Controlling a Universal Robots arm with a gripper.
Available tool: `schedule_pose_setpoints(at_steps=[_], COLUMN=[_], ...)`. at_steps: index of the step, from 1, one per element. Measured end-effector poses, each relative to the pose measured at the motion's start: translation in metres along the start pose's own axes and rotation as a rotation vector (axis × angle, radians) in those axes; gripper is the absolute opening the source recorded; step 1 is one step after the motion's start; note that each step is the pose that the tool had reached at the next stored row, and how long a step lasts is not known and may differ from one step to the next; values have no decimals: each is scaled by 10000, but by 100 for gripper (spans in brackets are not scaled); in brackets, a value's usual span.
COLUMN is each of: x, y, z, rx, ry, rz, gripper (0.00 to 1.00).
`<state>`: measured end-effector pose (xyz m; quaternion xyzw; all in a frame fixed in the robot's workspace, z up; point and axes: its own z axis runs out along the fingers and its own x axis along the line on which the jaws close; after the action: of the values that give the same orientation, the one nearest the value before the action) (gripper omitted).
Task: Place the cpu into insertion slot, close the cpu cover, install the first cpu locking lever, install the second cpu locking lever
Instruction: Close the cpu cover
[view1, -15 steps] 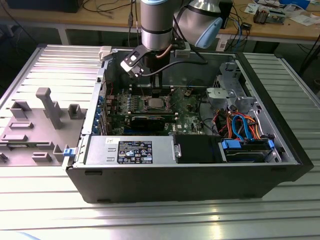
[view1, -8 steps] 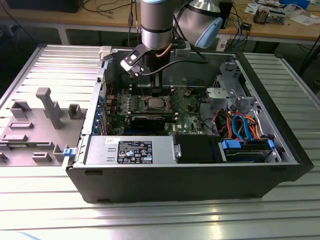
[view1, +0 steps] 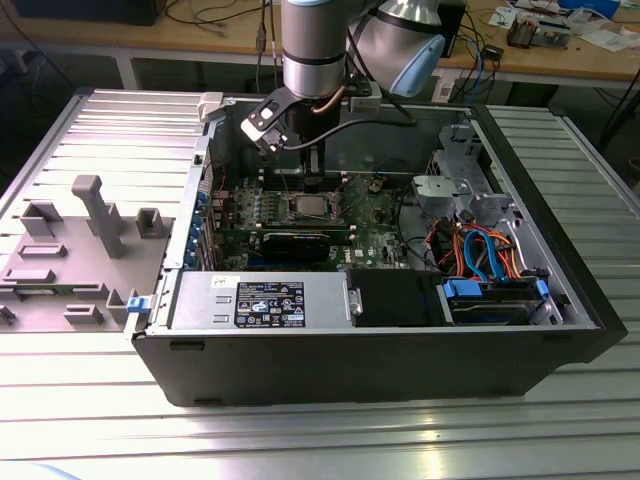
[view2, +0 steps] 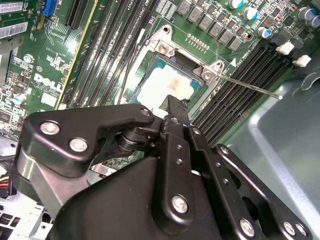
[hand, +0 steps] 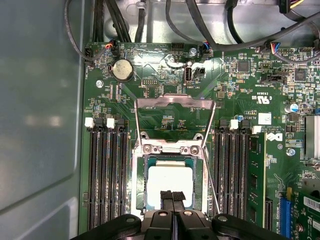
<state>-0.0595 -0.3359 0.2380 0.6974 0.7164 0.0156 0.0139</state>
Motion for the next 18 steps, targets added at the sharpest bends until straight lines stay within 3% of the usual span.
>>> schedule_pose_setpoints(at_steps=[18], x=[0], y=[2], z=[-53], rx=[0], ry=[1], rz=[0], gripper=[11])
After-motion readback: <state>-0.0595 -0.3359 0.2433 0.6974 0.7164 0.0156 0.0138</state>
